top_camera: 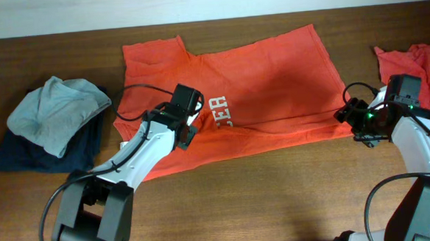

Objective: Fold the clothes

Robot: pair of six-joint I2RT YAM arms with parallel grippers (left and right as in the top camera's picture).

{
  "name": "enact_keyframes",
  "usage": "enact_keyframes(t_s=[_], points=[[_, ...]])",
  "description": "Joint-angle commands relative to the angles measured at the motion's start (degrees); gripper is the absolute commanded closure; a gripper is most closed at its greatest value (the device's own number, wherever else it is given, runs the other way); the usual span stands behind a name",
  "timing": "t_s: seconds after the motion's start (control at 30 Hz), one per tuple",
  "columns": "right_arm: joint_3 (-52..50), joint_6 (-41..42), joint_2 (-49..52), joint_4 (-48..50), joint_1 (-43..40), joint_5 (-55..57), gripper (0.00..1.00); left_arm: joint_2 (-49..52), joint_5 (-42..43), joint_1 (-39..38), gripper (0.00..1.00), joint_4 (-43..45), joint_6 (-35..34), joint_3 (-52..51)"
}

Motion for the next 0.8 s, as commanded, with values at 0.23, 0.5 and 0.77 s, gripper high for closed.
enact_keyframes(t_s=[0.23,0.5,0.77], points=[[1.1,-0.6,0.2,0.0,0.3,0.7,0.25,9.0,2.5,0.3,0.99,9.7,0.3,-2.7],[1.1,-0.6,0.2,-0.2,0.3,0.7,0.25,9.3,-5.7,0.2,1.0,11.6,-1.9,-1.8],[1.1,-11.1,0.1,3.3,4.2,-14.8,0.54,8.3,-6.7,0.2,0.99,5.3,-1.9,-0.5]])
